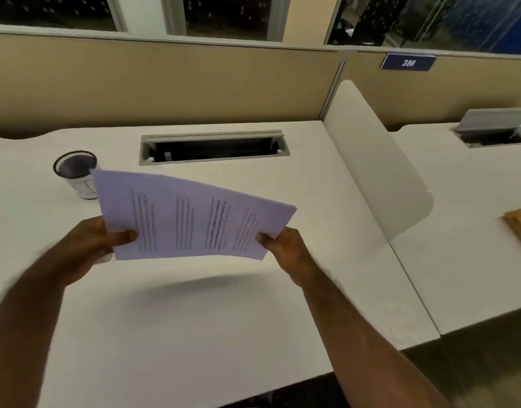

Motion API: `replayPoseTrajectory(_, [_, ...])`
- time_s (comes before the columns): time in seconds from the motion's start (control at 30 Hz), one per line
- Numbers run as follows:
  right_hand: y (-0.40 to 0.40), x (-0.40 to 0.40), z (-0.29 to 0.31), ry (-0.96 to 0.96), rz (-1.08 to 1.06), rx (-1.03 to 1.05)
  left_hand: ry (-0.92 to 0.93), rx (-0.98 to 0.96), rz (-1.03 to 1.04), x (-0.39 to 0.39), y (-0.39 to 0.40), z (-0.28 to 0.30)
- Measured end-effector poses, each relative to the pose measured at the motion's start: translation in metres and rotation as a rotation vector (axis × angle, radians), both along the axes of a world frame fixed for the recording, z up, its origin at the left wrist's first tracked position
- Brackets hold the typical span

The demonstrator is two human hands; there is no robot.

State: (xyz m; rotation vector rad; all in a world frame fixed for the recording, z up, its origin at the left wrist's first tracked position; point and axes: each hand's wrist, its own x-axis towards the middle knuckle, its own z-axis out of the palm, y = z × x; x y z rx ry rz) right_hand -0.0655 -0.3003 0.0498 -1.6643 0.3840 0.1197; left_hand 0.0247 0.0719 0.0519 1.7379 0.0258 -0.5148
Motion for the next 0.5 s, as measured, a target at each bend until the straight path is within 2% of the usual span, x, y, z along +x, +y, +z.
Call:
replayPoseTrajectory(0.27, [0.006, -0.004, -0.050, 0.065, 0.048, -0.198, -0.134, 0.206, 0.096, -0.044, -0.031, -0.028])
replayPoseTrajectory(0.4, [0.004, 0.001, -0.054, 0.061, 0.021, -0.186, -0.218, 0.218, 0.169, -0.050, -0.035, -0.037])
replayPoseTrajectory(0.5, [0.000, 0.003, -0.055, 0.078, 0.026, -0.186, -0.206, 0.249, 0.169, -0.048, -0.037, -0.045])
